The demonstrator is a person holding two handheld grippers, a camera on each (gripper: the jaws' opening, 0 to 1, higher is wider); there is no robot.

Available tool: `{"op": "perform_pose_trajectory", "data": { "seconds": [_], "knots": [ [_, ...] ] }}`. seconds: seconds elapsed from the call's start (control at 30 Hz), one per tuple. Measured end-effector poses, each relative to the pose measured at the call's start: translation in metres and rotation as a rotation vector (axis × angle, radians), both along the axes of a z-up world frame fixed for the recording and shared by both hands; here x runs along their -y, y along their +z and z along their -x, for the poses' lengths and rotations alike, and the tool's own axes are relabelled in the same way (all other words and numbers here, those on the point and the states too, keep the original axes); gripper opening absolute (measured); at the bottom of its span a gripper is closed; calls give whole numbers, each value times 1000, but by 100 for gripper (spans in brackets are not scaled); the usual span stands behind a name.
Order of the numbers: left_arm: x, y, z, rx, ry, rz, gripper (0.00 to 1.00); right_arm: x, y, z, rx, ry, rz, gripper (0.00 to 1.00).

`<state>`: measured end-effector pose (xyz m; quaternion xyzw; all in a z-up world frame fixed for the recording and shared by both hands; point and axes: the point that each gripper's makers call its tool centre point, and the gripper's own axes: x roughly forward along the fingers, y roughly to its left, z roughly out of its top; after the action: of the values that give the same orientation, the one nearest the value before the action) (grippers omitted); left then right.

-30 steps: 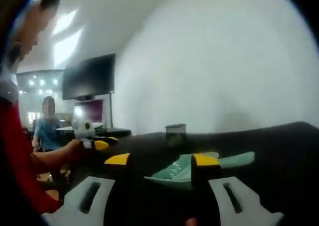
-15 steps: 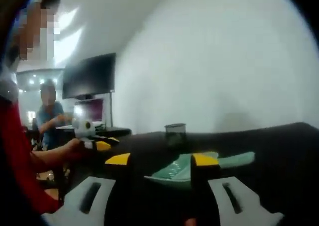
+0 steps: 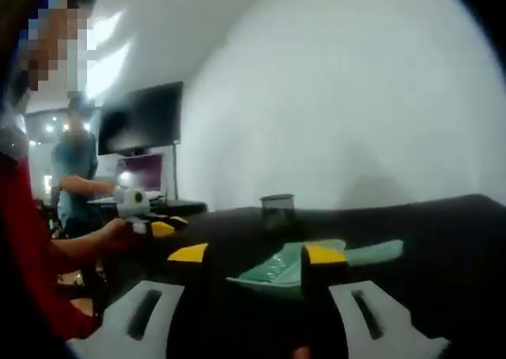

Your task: Pick up the broom and sweep the trash on the tabletop into the dustpan.

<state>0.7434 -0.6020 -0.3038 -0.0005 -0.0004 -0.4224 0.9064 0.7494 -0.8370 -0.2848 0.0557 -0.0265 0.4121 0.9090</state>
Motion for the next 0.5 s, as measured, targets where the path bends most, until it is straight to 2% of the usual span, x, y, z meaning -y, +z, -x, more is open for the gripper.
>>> {"op": "perform_pose_trajectory", "data": {
  "seconds": [0.5],
  "knots": [
    [1,-6,-2,-41,-15,-3,23,4,-3,-6,-22,-22,-1,45]
  ]
}}
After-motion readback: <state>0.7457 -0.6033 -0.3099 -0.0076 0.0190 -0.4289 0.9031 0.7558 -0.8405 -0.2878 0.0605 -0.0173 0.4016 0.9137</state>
